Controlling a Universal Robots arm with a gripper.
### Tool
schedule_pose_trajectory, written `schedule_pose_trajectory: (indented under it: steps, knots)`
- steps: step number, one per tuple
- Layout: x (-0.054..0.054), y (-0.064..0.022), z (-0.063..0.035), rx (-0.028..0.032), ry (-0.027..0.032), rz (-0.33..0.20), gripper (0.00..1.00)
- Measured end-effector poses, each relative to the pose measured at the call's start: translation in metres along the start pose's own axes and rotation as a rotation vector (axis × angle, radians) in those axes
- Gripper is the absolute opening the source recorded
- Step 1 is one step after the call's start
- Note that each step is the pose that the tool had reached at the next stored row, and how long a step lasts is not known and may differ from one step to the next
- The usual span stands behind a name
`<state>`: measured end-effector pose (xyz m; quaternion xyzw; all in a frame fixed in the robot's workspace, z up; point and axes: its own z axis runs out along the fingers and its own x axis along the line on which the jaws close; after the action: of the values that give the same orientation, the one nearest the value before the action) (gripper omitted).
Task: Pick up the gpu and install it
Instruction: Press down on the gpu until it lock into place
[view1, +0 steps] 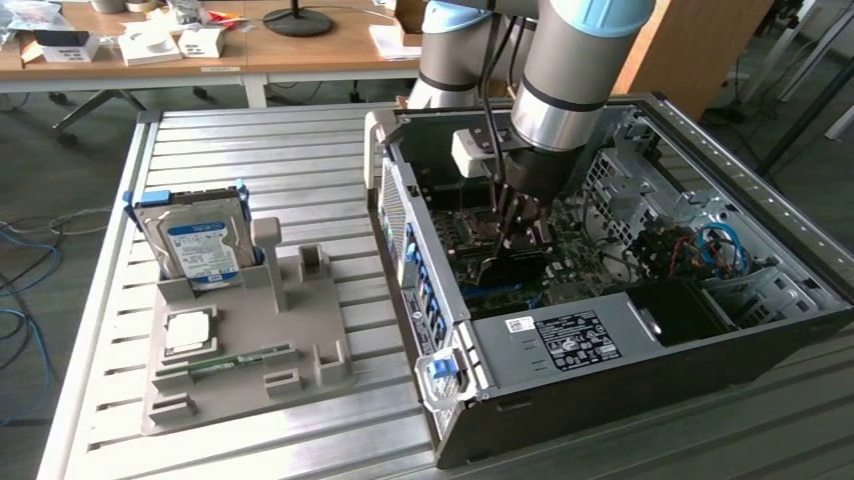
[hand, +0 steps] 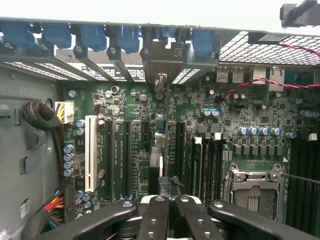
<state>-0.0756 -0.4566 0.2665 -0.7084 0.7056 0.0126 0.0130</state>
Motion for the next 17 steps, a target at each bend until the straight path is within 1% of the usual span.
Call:
schedule_pose_trajectory:
  steps: [2, 10, 11, 17]
  knots:
    - [0.0001, 0.0, 0.0009, -0.0002, 0.0007, 0.0, 0.11]
    - [0.0001, 0.0, 0.002, 0.0, 0.0002, 0.0, 0.11]
    - [0.0001, -0.0001, 0.0025, 0.0005, -0.0006, 0.0, 0.11]
    - [0.0001, 0.0, 0.0024, 0.0001, -0.0001, 0.0, 0.11]
